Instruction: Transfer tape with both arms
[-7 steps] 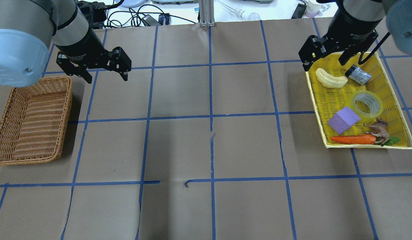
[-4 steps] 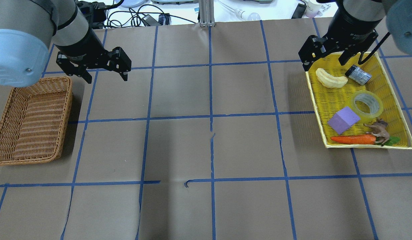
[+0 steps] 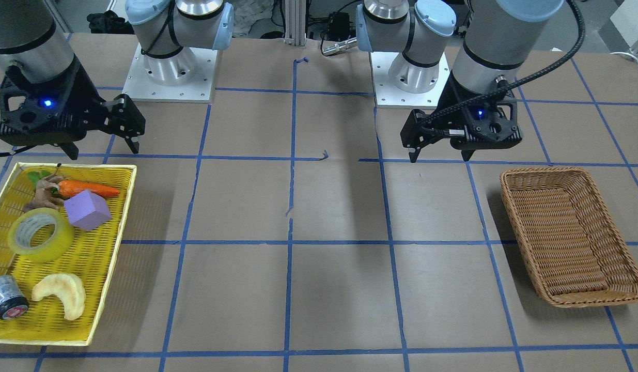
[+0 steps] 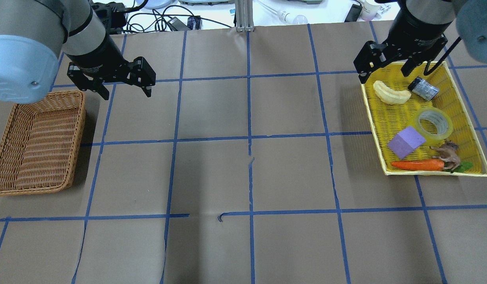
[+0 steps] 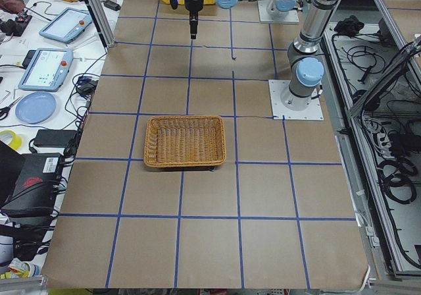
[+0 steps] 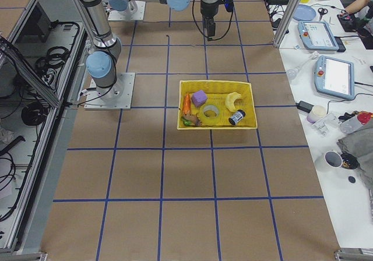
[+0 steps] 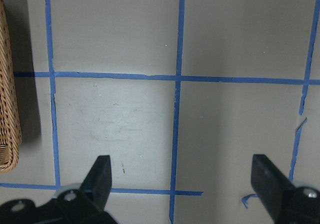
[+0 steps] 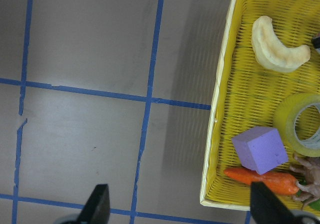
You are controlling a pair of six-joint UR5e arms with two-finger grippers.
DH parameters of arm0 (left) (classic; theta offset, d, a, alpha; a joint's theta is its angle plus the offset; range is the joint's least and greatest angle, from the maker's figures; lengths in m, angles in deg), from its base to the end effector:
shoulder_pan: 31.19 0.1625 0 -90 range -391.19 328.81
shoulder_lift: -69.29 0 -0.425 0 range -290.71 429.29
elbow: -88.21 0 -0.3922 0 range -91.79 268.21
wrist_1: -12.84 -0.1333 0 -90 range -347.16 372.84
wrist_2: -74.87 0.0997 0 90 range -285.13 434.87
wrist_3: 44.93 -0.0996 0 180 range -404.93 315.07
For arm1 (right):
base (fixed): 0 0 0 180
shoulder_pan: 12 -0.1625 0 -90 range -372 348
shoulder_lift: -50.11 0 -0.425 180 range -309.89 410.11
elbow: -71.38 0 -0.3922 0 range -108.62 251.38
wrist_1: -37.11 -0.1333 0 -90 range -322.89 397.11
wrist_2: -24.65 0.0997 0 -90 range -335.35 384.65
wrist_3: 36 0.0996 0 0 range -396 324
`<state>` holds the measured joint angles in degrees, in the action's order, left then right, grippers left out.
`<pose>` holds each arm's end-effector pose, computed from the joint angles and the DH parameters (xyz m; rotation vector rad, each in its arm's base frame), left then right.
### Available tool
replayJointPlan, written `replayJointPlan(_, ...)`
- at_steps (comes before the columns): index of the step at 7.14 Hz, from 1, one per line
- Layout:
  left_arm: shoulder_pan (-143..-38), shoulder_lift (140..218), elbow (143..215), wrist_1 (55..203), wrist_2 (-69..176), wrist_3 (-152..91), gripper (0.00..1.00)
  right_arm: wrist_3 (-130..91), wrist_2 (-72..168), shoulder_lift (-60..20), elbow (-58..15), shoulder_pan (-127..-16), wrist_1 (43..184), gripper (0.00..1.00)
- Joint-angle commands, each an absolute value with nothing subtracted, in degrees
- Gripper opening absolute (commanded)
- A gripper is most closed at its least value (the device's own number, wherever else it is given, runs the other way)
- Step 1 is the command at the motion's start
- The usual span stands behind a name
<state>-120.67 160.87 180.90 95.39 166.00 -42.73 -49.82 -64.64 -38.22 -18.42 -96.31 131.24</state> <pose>-0.1267 -0.5091 0.4642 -0.0749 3.1206 -0.0871 0.0834 -0.5195 0.4824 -0.2228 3.1284 -0.0751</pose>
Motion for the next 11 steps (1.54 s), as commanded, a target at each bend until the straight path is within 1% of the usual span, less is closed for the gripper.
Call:
replayJointPlan(1, -120.7, 160.9, 181.2, 95.5, 165.9, -42.7, 1.0, -50.0, -64.7, -37.9, -18.3, -95.9, 131.2, 1.0)
replayJointPlan(3, -120.7, 161.0, 181.3, 95.3, 165.9, -42.7, 1.0, -52.2, -65.6, -35.9, -15.9, -95.4, 131.0, 1.0)
replayJointPlan(4, -120.7, 161.0, 181.3, 95.1, 165.9, -42.7, 1.0, -57.9, -67.0, -33.4, -13.8, -94.4, 130.5, 1.0)
replayJointPlan(7, -120.7, 161.0, 181.3, 94.9, 166.0, -42.7, 1.0, -71.4, -67.3, -29.4, -14.0, -88.2, 131.8, 1.0)
replayJointPlan(8, -120.7, 161.0, 181.4, 95.3, 166.0, -42.7, 1.0, -75.2, -67.2, -27.7, -14.5, -85.6, 131.8, 1.0)
replayJointPlan(11, -120.7, 161.0, 181.5, 95.5, 165.9, -42.7, 1.0, -88.3, -67.4, -22.5, -21.9, -79.1, 149.2, 1.0)
